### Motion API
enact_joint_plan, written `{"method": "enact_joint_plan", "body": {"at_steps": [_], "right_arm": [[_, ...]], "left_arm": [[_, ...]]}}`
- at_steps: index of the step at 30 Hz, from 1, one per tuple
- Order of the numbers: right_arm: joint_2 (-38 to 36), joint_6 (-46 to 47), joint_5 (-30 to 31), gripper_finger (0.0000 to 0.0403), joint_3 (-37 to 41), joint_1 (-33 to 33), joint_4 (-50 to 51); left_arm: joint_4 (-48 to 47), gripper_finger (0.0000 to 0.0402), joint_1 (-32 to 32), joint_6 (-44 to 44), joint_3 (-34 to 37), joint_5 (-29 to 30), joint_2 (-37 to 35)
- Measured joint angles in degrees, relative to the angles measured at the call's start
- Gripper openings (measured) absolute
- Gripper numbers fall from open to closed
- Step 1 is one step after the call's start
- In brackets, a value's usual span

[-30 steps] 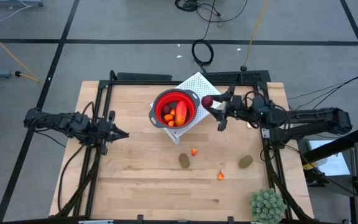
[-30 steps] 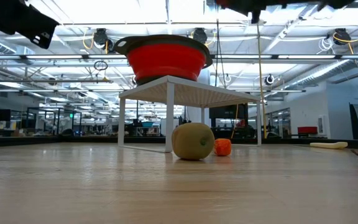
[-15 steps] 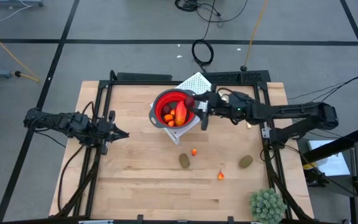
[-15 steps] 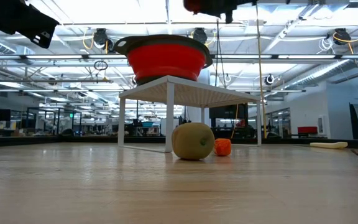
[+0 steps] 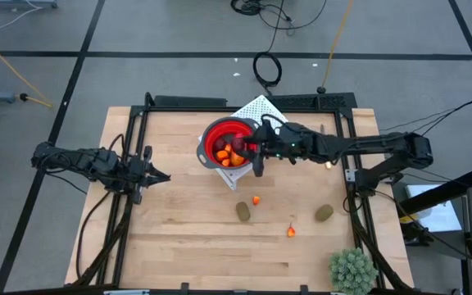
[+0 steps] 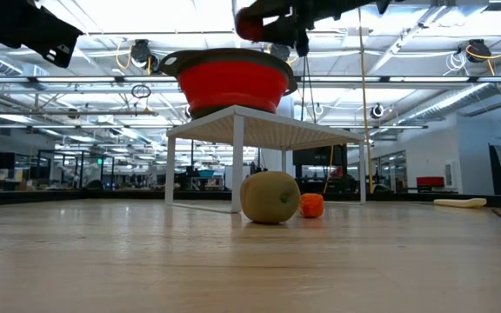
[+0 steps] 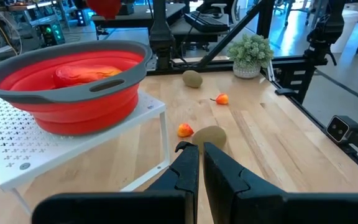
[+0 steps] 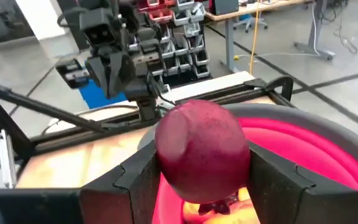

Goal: Pick & Place Fruit
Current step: Put the pomegranate into the red strainer bowl on the shelf

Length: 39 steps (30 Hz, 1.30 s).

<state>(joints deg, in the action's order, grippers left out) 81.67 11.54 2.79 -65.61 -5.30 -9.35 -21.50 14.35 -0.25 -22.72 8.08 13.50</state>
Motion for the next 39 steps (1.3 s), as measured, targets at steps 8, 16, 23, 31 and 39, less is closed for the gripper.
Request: {"method": "enact_joint_plan", "body": {"at_steps": [8,16,23,31,39], "right_arm": [[-0.1,15.0,0.1,0.0198,-0.4,-1.9,8.5],[-0.2,19.2,0.1,0.0198,-0.4,-2.6,10.6],[-0.2,19.0,0.1,0.0198,-0.4,-2.6,10.9],[-0.2,15.5,0.1,0.0198,-0.4,-2.6,10.7],[-0.2,13.3,0.1,0.0198,-0.4,-2.6,10.3]], "left_arm": [[-0.2,0.0021,0.0,0.0,0.0,0.0,0.0],[1.6,0.0021,0.0,-0.1,0.0,0.0,0.0],[18.6,0.0021,0.0,-1.3,0.0,5.6,1.2],[45.3,0.0021,0.0,10.0,0.0,11.0,12.8],[53.4,0.0021,0.0,15.6,-3.5,13.8,28.4]]}}
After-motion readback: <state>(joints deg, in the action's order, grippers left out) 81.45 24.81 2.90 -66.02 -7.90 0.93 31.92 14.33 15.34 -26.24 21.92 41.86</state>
